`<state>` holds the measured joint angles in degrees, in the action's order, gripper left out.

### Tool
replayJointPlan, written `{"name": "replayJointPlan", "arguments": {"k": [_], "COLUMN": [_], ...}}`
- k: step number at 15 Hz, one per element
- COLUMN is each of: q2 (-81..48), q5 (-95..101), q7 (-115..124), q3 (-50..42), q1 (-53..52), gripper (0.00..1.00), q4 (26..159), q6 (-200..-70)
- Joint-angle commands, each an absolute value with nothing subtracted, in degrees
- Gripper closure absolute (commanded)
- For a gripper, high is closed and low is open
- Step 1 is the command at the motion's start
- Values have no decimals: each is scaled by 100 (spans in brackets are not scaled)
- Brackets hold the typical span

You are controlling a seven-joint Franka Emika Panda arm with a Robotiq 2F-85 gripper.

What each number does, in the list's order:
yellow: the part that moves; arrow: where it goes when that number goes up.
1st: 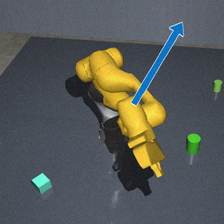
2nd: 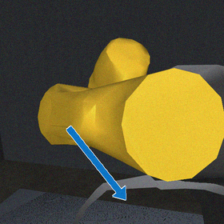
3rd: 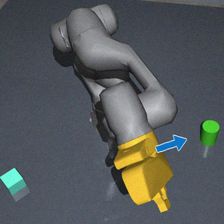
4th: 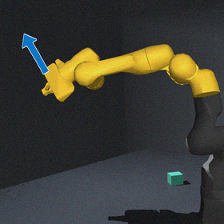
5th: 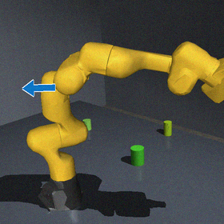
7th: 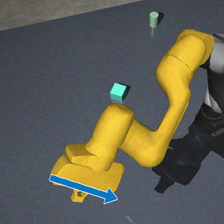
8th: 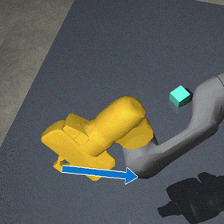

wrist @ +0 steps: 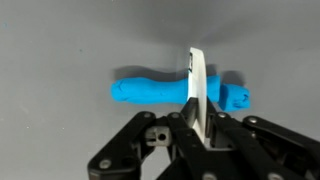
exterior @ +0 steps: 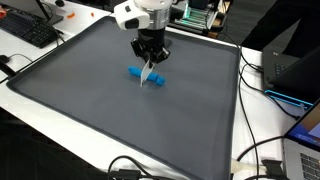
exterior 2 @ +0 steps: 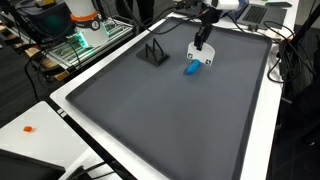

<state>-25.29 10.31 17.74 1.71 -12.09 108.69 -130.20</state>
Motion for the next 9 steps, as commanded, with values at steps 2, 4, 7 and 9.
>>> {"name": "replayJointPlan", "arguments": {"k": [2, 4, 7, 9], "q2": [-2657, -2661, -2646, -2626], "q5": [886, 861, 816, 749], "q7": [1637, 1636, 1651, 1645], "q3": [198, 198, 193, 203], "q1": [-1097, -1080, -1059, -1041], "gripper": [98, 98, 98, 98], "q4": [11076, 11139, 11231, 11275], "q6": [-13289, -13346, -13383, -13333]}}
